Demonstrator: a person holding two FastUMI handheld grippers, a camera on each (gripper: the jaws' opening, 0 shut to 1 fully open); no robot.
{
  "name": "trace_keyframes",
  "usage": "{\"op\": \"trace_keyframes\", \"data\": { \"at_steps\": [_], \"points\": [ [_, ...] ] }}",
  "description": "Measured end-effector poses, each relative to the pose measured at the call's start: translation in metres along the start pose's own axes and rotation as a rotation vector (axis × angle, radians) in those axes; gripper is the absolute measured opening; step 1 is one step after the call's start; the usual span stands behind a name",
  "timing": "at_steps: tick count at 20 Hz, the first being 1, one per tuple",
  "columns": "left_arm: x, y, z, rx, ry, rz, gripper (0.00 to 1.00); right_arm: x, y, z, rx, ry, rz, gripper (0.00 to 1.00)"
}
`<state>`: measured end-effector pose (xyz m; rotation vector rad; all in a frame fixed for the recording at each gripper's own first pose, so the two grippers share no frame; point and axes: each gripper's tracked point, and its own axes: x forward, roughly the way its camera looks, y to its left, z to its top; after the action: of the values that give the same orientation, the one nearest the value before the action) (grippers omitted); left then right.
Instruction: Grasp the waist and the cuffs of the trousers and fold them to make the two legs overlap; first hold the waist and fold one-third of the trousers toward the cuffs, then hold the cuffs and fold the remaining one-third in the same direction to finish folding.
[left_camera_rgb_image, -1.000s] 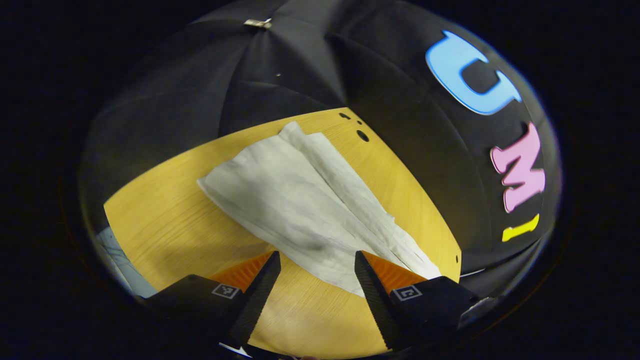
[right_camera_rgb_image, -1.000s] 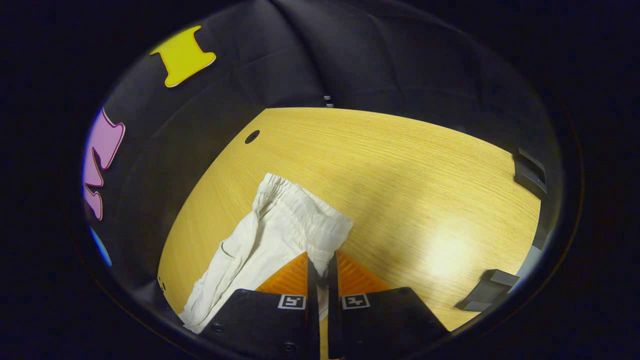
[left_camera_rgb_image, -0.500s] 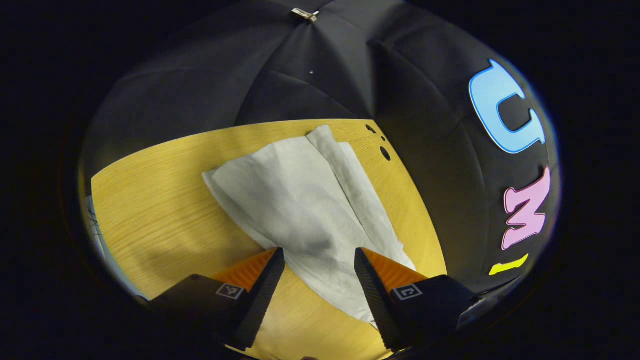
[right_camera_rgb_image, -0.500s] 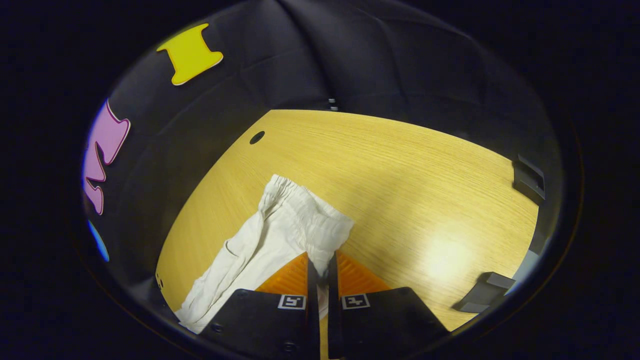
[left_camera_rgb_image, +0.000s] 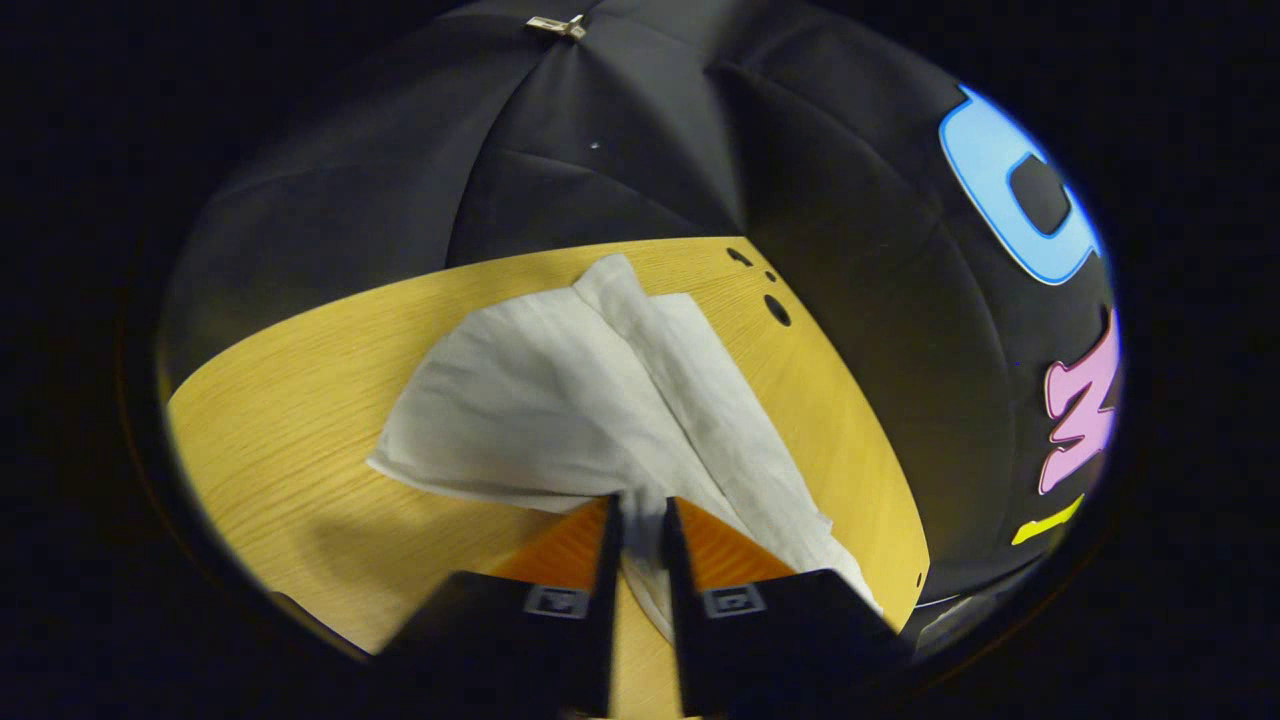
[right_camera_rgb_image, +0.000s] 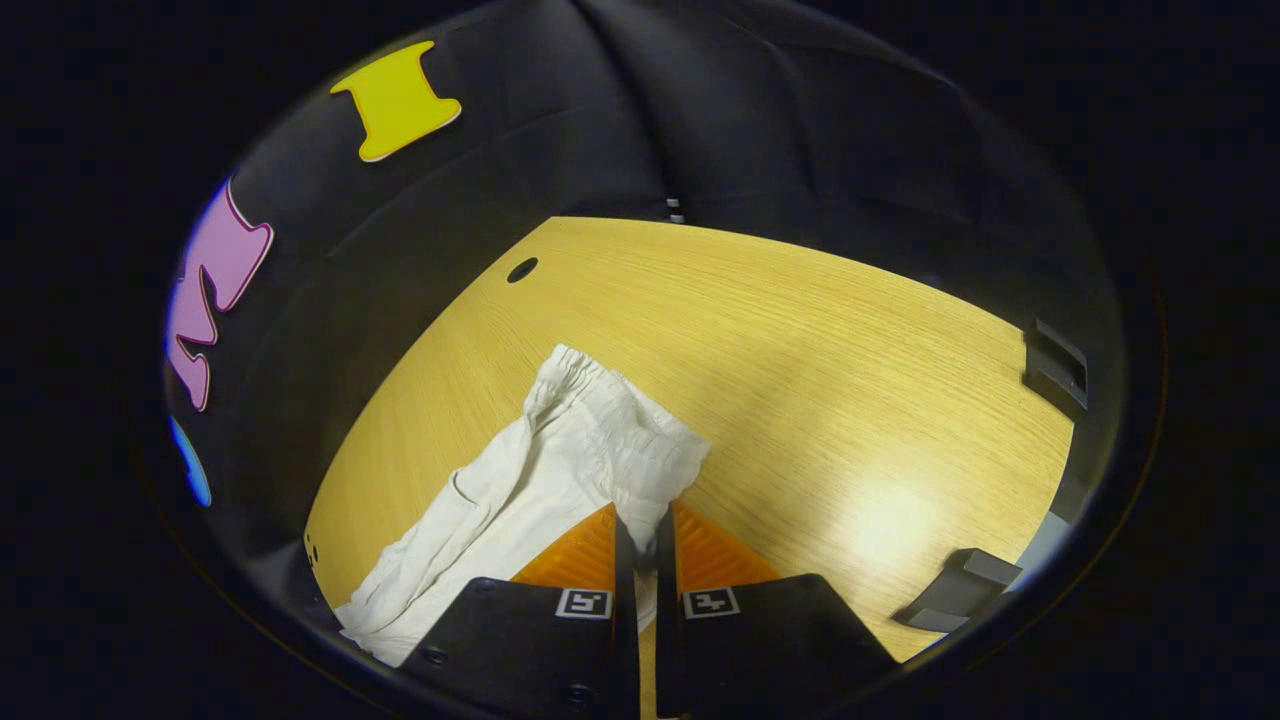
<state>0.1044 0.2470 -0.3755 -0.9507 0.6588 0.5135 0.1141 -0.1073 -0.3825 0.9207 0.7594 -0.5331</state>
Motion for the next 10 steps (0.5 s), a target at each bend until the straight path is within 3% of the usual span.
{"op": "trace_keyframes", "data": {
  "at_steps": [1, 2, 6, 10],
  "points": [
    [-0.001, 0.0, -0.001, -0.027, -0.004, -0.014, 0.16, -0.005, 0.002, 0.004, 0.006, -0.02, 0.015, 0.11],
    [-0.004, 0.0, 0.0, -0.046, 0.003, -0.026, 0.11, -0.011, 0.004, 0.008, 0.016, -0.04, 0.036, 0.11],
    [-0.015, 0.0, -0.019, -0.031, 0.024, -0.063, 0.08, -0.043, 0.021, 0.035, 0.004, -0.145, 0.113, 0.11],
    [-0.03, -0.001, -0.045, -0.051, 0.031, -0.087, 0.05, -0.092, 0.056, 0.055, -0.157, -0.244, 0.216, 0.11]
  ]
}}
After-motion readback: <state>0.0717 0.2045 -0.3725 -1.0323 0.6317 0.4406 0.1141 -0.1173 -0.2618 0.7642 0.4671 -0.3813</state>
